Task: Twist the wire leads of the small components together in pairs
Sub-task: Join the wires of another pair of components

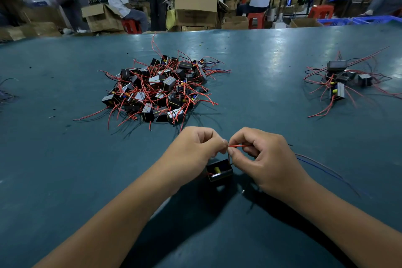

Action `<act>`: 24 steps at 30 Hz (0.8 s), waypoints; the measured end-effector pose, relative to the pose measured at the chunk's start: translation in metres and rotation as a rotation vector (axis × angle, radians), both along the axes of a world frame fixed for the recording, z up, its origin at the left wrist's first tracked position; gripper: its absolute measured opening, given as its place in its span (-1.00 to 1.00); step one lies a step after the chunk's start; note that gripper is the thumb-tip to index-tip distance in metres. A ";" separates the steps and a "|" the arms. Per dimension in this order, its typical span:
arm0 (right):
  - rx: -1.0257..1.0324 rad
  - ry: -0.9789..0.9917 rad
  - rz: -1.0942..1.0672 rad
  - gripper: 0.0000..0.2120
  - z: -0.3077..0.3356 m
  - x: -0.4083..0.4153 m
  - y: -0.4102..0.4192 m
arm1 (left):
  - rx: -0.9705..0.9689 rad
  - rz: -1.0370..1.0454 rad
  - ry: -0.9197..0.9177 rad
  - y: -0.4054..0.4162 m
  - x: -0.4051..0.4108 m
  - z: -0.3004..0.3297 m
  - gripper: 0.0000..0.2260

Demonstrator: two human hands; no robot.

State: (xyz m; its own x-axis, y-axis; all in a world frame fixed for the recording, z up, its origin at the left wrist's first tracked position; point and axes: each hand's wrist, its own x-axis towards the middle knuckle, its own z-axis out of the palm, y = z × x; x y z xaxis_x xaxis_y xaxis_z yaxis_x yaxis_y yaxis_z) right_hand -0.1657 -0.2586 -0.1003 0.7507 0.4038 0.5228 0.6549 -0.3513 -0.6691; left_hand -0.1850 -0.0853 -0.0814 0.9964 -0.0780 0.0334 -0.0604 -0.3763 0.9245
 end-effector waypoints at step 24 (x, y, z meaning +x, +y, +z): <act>0.054 0.113 0.063 -0.79 0.002 0.001 -0.007 | 0.773 -0.149 -1.010 0.025 0.008 0.003 -0.87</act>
State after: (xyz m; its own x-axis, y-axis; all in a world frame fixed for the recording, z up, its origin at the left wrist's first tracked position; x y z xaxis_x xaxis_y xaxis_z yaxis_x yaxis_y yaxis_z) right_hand -0.1651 -0.2657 -0.0984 0.7802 0.4256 0.4585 0.5938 -0.2729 -0.7570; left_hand -0.1770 -0.0604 -0.0788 0.5348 -0.5241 0.6628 -0.6926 -0.7213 -0.0114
